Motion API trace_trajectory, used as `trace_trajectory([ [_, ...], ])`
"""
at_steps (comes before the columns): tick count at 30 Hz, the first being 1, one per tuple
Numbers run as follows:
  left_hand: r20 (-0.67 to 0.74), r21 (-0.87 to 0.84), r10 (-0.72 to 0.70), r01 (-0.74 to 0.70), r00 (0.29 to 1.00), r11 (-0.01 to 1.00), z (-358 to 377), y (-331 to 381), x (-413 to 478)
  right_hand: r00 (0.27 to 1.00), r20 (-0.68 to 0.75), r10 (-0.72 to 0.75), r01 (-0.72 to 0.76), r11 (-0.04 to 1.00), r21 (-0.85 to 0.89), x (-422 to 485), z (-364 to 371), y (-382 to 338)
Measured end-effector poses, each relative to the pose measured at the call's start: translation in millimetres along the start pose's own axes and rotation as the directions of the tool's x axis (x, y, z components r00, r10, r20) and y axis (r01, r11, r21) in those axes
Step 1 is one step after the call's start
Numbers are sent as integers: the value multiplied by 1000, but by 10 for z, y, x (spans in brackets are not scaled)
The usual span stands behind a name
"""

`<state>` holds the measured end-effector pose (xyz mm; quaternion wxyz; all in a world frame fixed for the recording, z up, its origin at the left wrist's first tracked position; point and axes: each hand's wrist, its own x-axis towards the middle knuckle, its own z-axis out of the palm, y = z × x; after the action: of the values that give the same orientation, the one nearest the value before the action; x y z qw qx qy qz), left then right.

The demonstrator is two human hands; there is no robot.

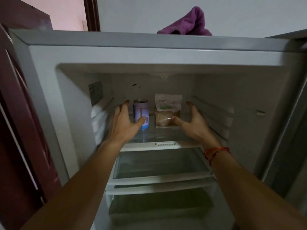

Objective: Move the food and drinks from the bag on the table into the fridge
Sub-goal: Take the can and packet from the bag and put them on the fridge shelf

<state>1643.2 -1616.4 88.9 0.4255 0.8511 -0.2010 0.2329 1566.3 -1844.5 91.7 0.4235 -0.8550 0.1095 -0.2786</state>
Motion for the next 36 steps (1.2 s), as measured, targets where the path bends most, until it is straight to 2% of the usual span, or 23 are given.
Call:
trace_trajectory([
  [6,1,234,123,-119,992,965,-189,83,-320,999,13,-46,47,968,-245,-374,-134,-131],
  [13,31,356,176,-176,984,918,-300,174,-523,996,41,-74,85,914,-397,-588,-245,-156],
  [21,79,415,140,-160,987,895,-297,290,-685,994,50,-96,108,875,-472,-706,-330,-226],
  [29,64,444,128,-143,990,884,-415,323,-969,992,71,-105,127,838,-530,-874,-310,-309],
  [36,48,461,181,-183,982,868,-633,378,-1344,989,99,-109,145,828,-541,-1325,-400,-420],
])
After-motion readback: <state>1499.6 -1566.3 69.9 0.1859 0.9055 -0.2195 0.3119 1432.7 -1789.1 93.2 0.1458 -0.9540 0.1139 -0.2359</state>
